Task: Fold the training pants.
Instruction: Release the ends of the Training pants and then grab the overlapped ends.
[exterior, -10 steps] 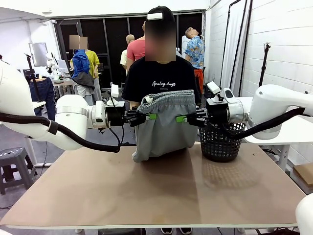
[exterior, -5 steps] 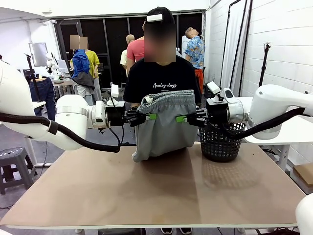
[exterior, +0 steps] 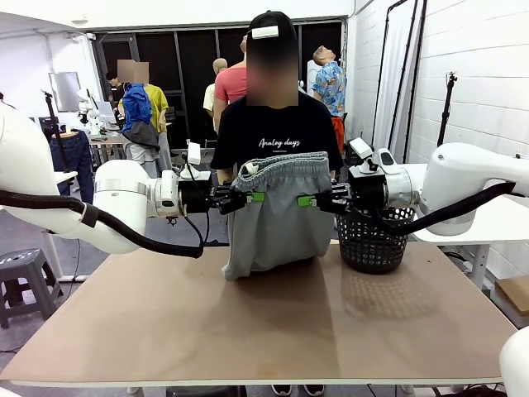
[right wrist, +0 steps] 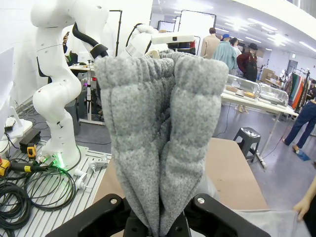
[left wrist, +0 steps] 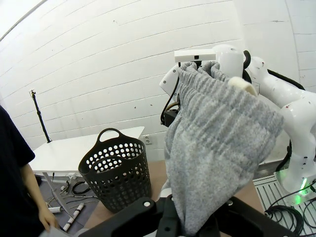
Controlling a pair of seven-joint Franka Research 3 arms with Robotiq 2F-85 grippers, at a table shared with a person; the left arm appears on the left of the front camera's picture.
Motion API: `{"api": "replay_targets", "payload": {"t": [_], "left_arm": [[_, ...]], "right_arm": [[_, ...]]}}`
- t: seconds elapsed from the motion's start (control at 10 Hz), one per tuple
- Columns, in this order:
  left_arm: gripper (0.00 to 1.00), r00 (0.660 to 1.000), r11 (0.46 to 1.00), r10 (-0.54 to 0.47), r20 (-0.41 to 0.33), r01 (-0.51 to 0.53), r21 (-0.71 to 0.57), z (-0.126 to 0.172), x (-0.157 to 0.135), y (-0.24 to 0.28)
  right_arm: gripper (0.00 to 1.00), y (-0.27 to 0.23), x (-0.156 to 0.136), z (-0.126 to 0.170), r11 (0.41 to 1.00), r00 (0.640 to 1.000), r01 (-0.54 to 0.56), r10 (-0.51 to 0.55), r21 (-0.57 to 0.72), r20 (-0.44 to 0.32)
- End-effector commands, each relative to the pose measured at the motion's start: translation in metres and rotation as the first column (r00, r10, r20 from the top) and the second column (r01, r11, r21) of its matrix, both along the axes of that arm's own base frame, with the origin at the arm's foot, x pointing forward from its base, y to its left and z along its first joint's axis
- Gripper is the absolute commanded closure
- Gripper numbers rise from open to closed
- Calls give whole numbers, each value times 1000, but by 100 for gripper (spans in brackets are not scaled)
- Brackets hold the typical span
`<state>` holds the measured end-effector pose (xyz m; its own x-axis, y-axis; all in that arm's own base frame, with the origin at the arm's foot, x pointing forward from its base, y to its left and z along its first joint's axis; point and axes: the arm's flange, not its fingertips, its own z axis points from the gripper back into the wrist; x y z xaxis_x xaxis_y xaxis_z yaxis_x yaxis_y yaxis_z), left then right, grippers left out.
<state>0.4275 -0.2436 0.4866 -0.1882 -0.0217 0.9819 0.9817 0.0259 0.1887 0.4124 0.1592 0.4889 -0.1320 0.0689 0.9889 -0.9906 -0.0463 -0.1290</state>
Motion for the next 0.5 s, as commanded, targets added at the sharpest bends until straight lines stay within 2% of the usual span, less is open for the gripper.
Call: {"api": "replay_targets", "payload": {"t": [0.0, 0.4], "left_arm": [[100, 1000, 1000, 4, -1, -4, 2, 2, 0, -1], [100, 1000, 1000, 4, -1, -4, 2, 2, 0, -1]], "right_arm": [[100, 2, -3, 3, 1000, 1000, -14, 14, 1, 6], [100, 2, -3, 3, 1000, 1000, -14, 14, 1, 6]]}}
